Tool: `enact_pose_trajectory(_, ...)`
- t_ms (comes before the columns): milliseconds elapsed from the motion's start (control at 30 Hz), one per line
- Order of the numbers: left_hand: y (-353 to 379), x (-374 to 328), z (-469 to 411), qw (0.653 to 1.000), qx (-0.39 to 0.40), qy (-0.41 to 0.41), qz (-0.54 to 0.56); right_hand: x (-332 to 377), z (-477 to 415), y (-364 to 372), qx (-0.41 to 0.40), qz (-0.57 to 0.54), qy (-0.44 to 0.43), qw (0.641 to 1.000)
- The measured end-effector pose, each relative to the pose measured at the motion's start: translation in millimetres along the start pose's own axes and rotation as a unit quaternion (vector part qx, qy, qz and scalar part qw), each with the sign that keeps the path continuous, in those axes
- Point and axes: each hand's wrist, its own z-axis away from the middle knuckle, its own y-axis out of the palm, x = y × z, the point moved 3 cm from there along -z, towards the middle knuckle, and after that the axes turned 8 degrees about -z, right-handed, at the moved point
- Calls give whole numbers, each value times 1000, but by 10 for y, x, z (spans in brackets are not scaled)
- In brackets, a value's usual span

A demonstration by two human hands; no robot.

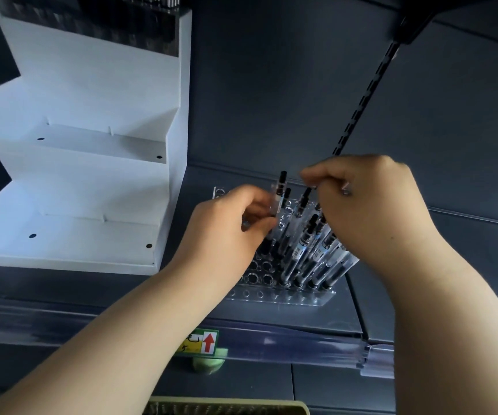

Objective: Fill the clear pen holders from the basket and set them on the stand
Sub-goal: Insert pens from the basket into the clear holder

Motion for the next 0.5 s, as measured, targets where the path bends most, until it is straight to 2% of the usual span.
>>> enact_pose_trajectory(267,195,128,-2,995,75,-28,-65,-68,18,17,29,-19,19,999)
enact_pose_trajectory(500,219,137,-9,991,88,-39,-92,-62,23,-7,49,-16,31,998)
